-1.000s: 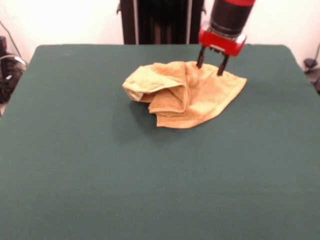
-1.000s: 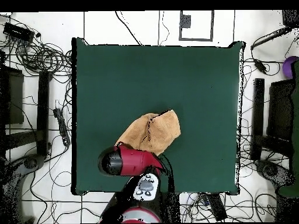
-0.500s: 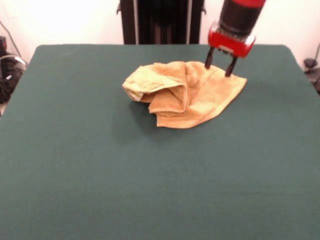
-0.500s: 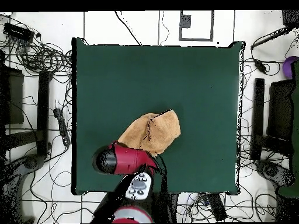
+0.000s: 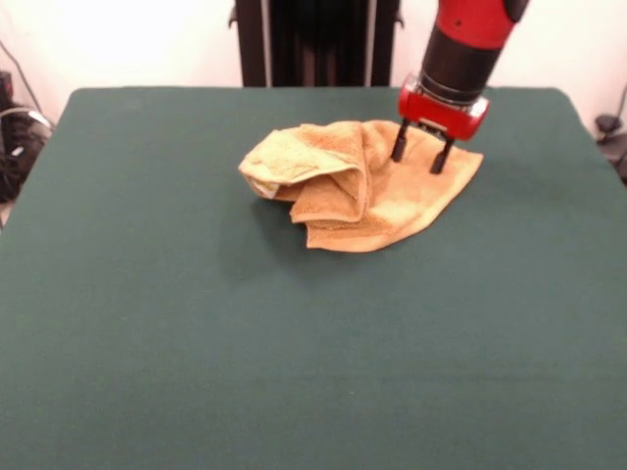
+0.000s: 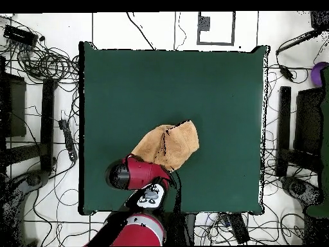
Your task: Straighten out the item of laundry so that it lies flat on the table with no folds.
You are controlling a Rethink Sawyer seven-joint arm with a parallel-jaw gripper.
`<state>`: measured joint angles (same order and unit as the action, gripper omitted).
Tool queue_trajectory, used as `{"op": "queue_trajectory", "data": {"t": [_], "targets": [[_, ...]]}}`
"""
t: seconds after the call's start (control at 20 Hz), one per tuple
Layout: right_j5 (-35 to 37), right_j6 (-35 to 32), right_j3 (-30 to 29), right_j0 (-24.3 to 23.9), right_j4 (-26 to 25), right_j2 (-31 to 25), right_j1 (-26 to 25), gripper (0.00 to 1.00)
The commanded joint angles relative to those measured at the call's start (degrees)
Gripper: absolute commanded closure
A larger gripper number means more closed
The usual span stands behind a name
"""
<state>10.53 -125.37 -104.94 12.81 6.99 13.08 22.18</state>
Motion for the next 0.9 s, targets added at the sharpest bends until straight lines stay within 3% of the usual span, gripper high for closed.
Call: {"op": "queue_trajectory", "data": {"t": [0.05, 0.1, 0.3, 0.55, 0.9], "targets": [[-9.81, -17.18, -0.03, -3.41, 8.39, -11.1, -13.42, 0.0], [-9.16, -17.18, 0.82, -0.47, 9.67, -8.53, -13.81, 1.0], [-8.92, -21.39, -0.24, 3.15, 14.62, -6.46, -13.29, 1.0], [-11.81, -25.68, -4.19, 3.18, 21.63, -11.06, -11.1, 1.0], [-12.4, -27.13, -6.06, 3.62, 26.02, -14.01, -9.06, 1.0]]}}
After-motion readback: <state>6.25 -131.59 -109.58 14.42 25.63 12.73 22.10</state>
